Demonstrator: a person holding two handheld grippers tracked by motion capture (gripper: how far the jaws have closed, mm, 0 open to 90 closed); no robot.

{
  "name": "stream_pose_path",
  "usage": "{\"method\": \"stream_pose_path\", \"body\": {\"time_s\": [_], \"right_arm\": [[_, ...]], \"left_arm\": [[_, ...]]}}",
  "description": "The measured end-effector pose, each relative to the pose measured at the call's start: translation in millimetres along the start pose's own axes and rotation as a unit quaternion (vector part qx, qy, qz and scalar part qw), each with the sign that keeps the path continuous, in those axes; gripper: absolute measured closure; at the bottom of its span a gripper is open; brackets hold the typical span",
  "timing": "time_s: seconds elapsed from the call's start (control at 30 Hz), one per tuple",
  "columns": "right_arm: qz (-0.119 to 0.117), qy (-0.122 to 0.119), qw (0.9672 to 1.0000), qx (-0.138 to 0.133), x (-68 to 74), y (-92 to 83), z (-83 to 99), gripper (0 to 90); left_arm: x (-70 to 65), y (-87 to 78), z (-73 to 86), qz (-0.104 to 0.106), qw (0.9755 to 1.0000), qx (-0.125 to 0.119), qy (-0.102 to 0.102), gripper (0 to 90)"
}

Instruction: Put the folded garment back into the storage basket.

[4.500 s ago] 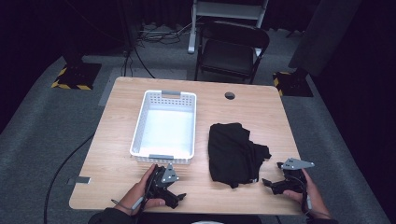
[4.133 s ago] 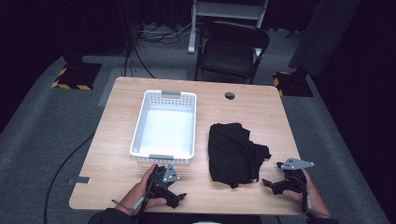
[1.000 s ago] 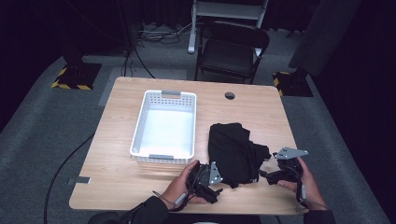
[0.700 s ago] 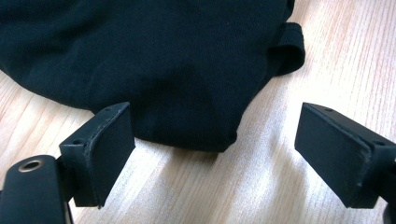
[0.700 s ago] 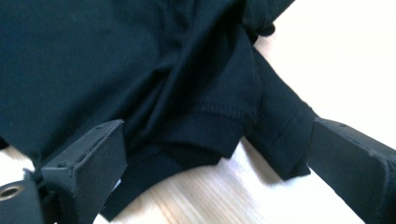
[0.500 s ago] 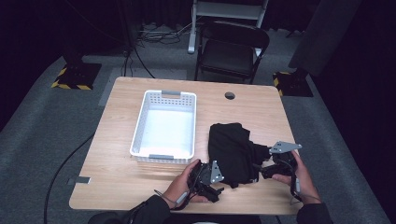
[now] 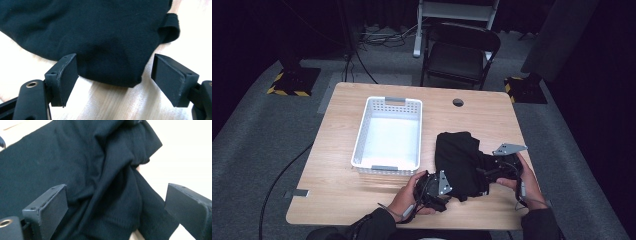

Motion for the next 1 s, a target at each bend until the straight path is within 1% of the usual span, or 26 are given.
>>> {"method": "stream_pose_path", "body": {"time_s": [0.2,0.3,0.53,0.63,0.73,0.87,0.93,1.0], "right_arm": [[0.000,0.011,0.9999,0.002,-3.8,8.0,-8.8,4.9],[0.003,0.012,0.9999,0.011,-6.1,14.3,-10.0,4.8],[-0.004,0.018,0.9997,0.018,-9.0,22.3,-13.6,4.7],[-0.008,0.020,0.9995,0.024,-10.1,26.9,-17.0,4.8],[-0.013,0.025,0.9991,0.032,-11.4,33.5,-20.7,4.8],[-0.021,0.031,0.9983,0.045,-14.3,44.5,-24.3,3.7],[-0.027,0.036,0.9977,0.051,-15.8,49.7,-24.9,2.9],[-0.039,0.043,0.9966,0.059,-16.5,54.4,-24.7,2.1]], "left_arm": [[0.7,3.4,1.2,-0.006,1.0000,0.005,0.004,20.7],[0.8,4.2,1.3,-0.006,0.9999,0.006,0.006,20.3],[1.9,6.0,0.1,-0.009,0.9999,0.010,0.009,19.1],[2.0,6.6,-1.1,-0.012,0.9998,0.008,0.015,19.7],[3.4,7.2,-1.9,-0.021,0.9995,0.003,0.022,21.6],[5.6,7.9,-2.4,-0.023,0.9994,-0.001,0.026,26.4],[4.8,7.9,-2.4,-0.021,0.9994,-0.005,0.028,30.6],[4.0,7.8,-2.4,-0.019,0.9993,-0.007,0.032,34.2]]}}
Point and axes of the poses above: each handheld gripper's, and its own axes: y roughly forward along the jaws, z roughly out of its underside, x roughly to its left, the point moved 6 cm from there along y, roughly forward along the jaws, and after that the axes turned 9 degrees about x, right-handed, at the moved point
